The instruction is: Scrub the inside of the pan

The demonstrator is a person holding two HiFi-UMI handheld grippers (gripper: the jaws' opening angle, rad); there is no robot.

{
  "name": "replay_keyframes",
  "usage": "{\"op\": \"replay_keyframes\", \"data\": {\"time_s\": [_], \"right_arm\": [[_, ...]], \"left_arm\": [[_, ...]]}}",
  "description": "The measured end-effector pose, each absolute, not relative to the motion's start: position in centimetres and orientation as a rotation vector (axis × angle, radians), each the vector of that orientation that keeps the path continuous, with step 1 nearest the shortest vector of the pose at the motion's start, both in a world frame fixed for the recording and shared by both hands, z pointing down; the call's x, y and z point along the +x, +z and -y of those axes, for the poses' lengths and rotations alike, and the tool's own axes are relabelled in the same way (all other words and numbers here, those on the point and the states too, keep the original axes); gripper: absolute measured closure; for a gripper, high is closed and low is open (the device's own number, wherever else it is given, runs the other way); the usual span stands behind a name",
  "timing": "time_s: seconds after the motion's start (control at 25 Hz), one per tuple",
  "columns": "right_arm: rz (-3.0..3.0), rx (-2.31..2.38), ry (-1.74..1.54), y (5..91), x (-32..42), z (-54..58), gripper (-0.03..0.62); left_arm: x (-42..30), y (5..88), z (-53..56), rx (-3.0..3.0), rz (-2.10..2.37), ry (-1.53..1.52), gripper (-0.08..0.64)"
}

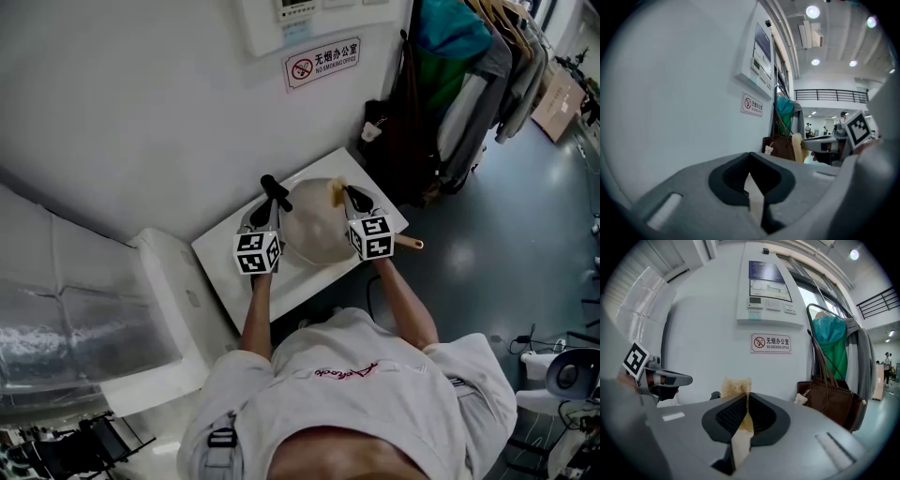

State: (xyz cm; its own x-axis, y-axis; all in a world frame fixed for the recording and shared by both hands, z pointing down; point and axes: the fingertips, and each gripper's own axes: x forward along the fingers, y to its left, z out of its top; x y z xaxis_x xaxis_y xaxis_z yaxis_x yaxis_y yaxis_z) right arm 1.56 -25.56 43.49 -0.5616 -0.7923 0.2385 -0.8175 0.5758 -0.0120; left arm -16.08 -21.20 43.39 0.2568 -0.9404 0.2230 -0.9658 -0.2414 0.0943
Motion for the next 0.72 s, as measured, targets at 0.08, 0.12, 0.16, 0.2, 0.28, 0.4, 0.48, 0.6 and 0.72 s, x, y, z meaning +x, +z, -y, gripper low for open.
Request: {"op": "replay_keyframes", "data": {"time_s": [0.08, 0.12, 0.16, 0.2, 0.28, 0.4, 0.48, 0.6, 0.72], "right_arm": [[2.6, 1.35, 0.185, 43.5, 1.5, 25.5, 0.569], [2.6, 1.353, 0.184, 43.5, 1.4, 25.5, 0.569], [2.597, 1.354, 0.182, 43.5, 1.4, 25.4, 0.569], [2.593, 1.354, 0.179, 43.6, 1.4, 25.4, 0.569], [2.588, 1.353, 0.177, 43.7, 1.3, 25.3, 0.569], [2.585, 1.345, 0.173, 43.9, 1.2, 25.0, 0.569], [2.587, 1.342, 0.172, 43.8, 1.0, 24.9, 0.569], [2.584, 1.348, 0.171, 43.7, 0.8, 24.9, 0.569], [2.587, 1.358, 0.172, 43.6, 0.4, 24.8, 0.569]], "left_arm": [[-15.9, 43.5, 21.2, 2.32, 1.777, 0.182, 0.56], [-15.9, 43.5, 21.2, 2.323, 1.774, 0.183, 0.56], [-15.9, 43.6, 21.2, 2.324, 1.771, 0.184, 0.56], [-15.9, 43.7, 21.2, 2.324, 1.769, 0.185, 0.56], [-15.8, 43.8, 21.2, 2.325, 1.765, 0.184, 0.56], [-15.7, 44.0, 21.2, 2.325, 1.758, 0.182, 0.56], [-15.6, 44.0, 21.1, 2.327, 1.754, 0.178, 0.56], [-15.6, 44.0, 21.0, 2.333, 1.746, 0.181, 0.56], [-15.9, 44.1, 20.8, 2.339, 1.739, 0.185, 0.56]]}}
